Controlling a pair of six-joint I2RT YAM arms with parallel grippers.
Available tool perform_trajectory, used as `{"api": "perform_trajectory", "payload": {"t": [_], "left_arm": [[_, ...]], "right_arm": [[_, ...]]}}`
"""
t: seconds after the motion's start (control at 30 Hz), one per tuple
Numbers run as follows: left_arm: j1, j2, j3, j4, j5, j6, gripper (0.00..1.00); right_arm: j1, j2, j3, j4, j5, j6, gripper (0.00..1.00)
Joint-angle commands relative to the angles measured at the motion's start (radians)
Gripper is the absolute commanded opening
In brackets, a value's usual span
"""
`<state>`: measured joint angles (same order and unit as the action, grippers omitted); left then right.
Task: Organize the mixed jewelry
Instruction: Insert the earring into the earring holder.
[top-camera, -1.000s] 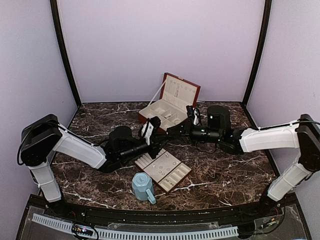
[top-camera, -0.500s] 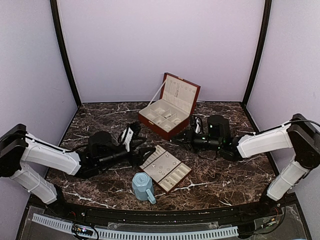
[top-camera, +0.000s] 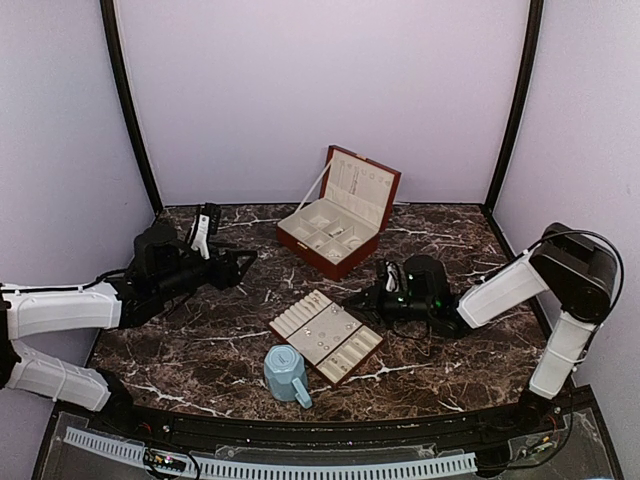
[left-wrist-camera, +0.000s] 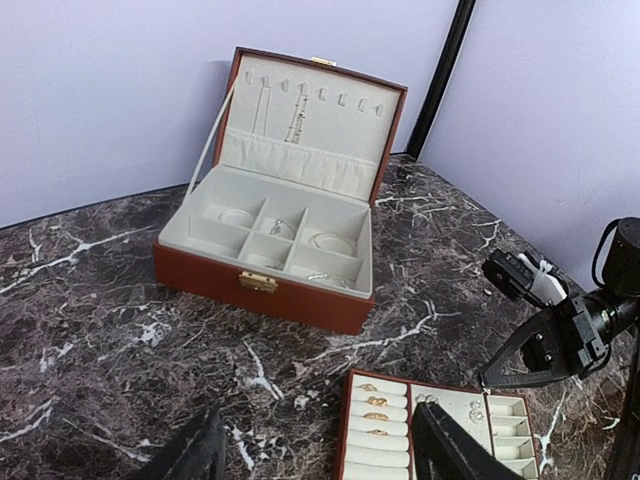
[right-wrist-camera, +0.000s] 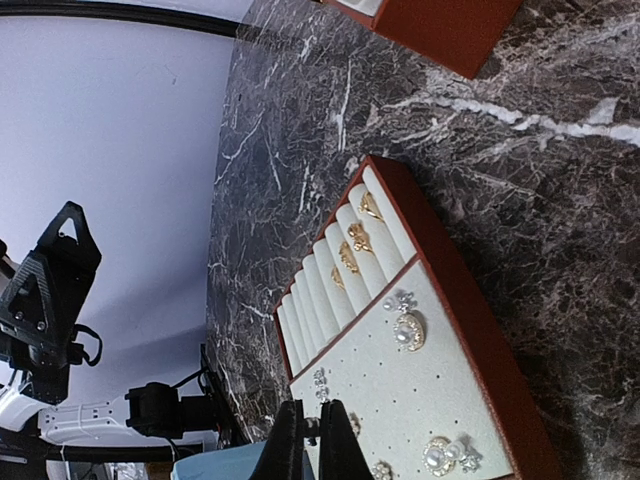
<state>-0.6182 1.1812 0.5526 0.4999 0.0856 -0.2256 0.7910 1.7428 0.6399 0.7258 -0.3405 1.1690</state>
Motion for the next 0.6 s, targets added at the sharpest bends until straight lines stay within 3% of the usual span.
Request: {"api": "perform_trajectory", "payload": {"t": [0.0, 0.57], "left_arm": [[0.037, -0.040, 0.043, -0.105, 0.052, 0.000, 0.66], [0.054, -0.059, 0.021, -0.106, 0.040, -0.002, 0.66]], "right_arm": [[-0.008, 0.043, 0.001, 0.082, -0.003, 0.015, 0.00], [-0.019, 0.133, 0.053, 0.078, -0.003, 0.000, 0.00]]}}
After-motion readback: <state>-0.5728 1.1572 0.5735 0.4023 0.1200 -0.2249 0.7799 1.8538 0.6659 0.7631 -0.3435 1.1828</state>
